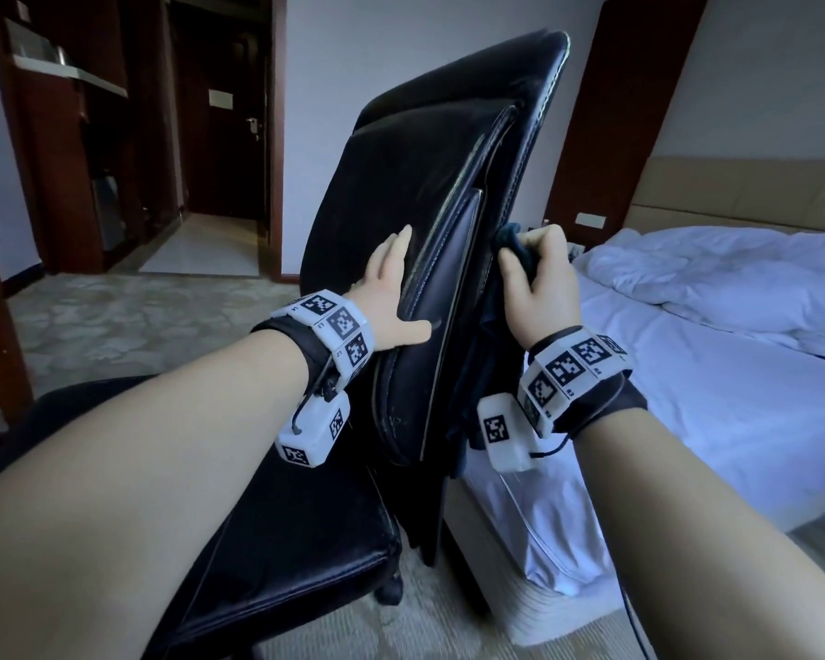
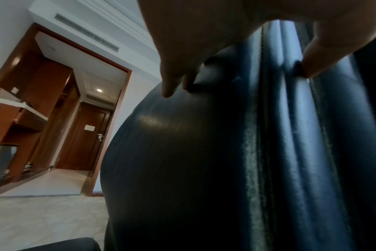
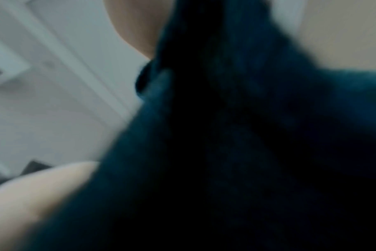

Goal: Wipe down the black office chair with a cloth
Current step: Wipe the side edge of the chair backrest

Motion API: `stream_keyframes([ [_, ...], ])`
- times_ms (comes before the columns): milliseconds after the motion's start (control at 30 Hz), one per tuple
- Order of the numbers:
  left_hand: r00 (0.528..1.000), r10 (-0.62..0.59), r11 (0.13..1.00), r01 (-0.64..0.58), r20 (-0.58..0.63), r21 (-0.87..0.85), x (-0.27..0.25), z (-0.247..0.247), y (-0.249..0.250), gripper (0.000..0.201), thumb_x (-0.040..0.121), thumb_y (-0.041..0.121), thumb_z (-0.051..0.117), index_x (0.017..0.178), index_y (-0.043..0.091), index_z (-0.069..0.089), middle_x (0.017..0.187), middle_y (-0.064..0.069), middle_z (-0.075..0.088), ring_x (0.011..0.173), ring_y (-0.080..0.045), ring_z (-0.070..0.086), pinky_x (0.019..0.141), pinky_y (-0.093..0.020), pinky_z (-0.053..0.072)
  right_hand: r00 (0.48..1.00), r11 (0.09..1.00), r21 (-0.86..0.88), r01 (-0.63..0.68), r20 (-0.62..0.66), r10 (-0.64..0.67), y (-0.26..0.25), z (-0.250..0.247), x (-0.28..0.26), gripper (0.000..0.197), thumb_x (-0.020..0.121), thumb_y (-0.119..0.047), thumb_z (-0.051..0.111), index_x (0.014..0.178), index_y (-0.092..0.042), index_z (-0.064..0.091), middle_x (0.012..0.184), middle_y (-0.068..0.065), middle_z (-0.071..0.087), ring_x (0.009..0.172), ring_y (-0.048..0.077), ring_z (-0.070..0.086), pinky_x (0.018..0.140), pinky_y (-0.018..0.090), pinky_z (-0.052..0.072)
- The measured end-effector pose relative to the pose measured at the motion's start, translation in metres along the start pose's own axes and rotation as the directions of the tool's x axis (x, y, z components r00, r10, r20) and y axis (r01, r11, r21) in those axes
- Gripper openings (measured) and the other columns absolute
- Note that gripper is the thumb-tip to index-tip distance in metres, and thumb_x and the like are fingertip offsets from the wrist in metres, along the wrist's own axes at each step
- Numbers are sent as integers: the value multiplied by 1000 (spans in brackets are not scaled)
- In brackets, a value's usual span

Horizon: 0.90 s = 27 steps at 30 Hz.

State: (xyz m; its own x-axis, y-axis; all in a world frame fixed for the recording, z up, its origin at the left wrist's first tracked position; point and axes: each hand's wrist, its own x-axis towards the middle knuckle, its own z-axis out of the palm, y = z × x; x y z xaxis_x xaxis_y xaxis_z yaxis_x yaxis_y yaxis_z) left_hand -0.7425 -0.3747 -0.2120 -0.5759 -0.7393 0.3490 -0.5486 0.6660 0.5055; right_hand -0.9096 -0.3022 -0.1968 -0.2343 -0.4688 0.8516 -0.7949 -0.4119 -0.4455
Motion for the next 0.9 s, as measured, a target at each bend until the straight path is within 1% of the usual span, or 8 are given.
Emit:
stream_keyframes([
  [133,998,28,1000,-28,59,-6,-6,-6,-1,107,82,27,63,141,34,-26,153,7,-21,141,-33,15,99,-31,30,1000,998,-57,16,-13,-16,-13,-5,-8,15,91,-3,52,87,-11,39,73,-17,42,67,-22,46,65,-1,34],
  [400,986,136,990,-131,98,-59,-37,-20,-10,107,82,35,65,142,32,-23,153,6,-16,141,-30,8,109,-41,24,997,975,-210,76,47,-68,-61,-21,-25,15,87,-10,51,83,-11,37,73,-18,40,69,-16,46,65,1,32],
  [467,985,146,988,-140,95,-64,-44,-27,-12,107,82,33,65,143,32,-22,153,4,-13,141,-29,9,108,-40,25,993,967,-239,91,91,-71,-75,-25,-27,12,85,-13,51,83,-12,39,75,-16,44,70,-10,46,67,1,32],
  [567,983,155,986,-148,96,-80,-54,-32,-15,108,80,35,67,143,33,-20,152,1,-9,140,-30,12,108,-41,24,984,952,-263,158,128,-128,-89,-29,-35,7,86,-13,50,85,-6,48,80,3,53,71,6,45,70,4,34],
  [633,983,165,983,-157,80,-99,-59,-32,-17,111,78,37,69,143,33,-20,152,1,-9,139,-30,12,109,-41,23,972,919,-319,233,101,-212,-94,-27,-39,14,85,-12,53,87,1,55,89,12,54,83,15,47,80,6,34],
  [700,985,159,979,-149,69,-137,-62,-30,-20,111,78,35,70,143,33,-20,152,0,-10,139,-30,13,109,-40,22,964,895,-366,255,30,-263,-96,-21,-41,11,81,-5,58,88,3,59,96,10,46,90,8,39,88,1,29],
  [767,985,164,975,-153,58,-160,-61,-26,-24,112,78,34,70,143,35,-21,153,2,-12,140,-30,12,111,-40,20,952,887,-382,258,-58,-302,-97,-14,-41,9,81,0,60,89,4,60,97,7,40,90,3,34,89,0,29],
  [900,984,173,975,-164,50,-152,-57,-16,-31,112,77,34,70,142,39,-22,153,7,-15,142,-31,9,113,-42,19,926,889,-362,280,-140,-349,-87,3,-42,10,83,1,59,92,4,61,97,6,42,93,2,37,91,3,31],
])
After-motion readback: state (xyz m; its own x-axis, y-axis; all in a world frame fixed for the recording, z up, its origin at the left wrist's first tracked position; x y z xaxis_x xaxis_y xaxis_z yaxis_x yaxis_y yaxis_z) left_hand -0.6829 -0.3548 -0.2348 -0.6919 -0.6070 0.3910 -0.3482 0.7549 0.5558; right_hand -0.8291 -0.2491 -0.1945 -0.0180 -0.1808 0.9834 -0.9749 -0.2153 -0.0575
